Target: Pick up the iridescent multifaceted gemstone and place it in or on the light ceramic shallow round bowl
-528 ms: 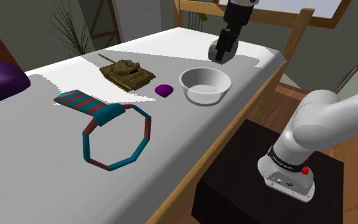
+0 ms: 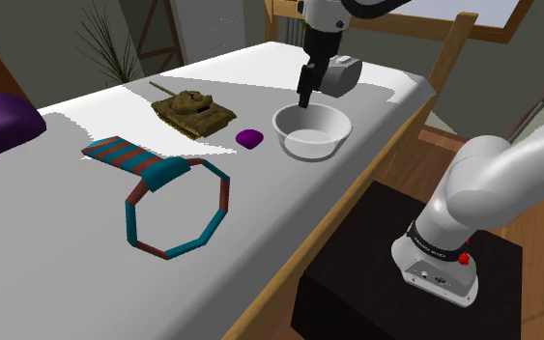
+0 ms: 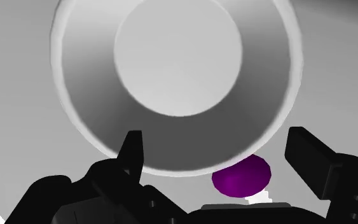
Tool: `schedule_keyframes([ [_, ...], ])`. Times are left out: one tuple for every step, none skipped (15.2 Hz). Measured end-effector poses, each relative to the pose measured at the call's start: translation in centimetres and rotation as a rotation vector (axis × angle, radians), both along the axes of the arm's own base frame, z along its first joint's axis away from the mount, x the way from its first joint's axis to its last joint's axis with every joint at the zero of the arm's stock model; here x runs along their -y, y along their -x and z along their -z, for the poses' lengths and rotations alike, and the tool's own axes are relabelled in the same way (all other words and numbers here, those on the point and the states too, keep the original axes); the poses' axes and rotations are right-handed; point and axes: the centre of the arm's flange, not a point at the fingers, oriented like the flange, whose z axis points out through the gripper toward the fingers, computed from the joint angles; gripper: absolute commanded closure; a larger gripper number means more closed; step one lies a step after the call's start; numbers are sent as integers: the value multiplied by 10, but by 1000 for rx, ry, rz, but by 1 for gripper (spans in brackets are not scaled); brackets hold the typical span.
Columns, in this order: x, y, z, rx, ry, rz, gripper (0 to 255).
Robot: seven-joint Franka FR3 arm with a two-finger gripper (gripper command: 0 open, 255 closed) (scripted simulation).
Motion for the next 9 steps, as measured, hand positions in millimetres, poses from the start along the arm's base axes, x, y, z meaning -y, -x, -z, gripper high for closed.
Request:
schedule_keyframes([
  [-6,-11,9,-4,7,-21,0],
  [-14,-23,15,-7,14,-41,0],
  [-18,-31,22,-12,20,-62,0],
  [-25,-40,29,-15,27,-83,0],
  [-33,-48,35,-19,34,-104,0],
  [-41,-58,43,-23,41,-125,0],
  [-51,-65,51,-27,48,-146,0],
  [-58,-74,59,-30,54,-167,0],
  [-62,-82,65,-34,61,-187,0],
])
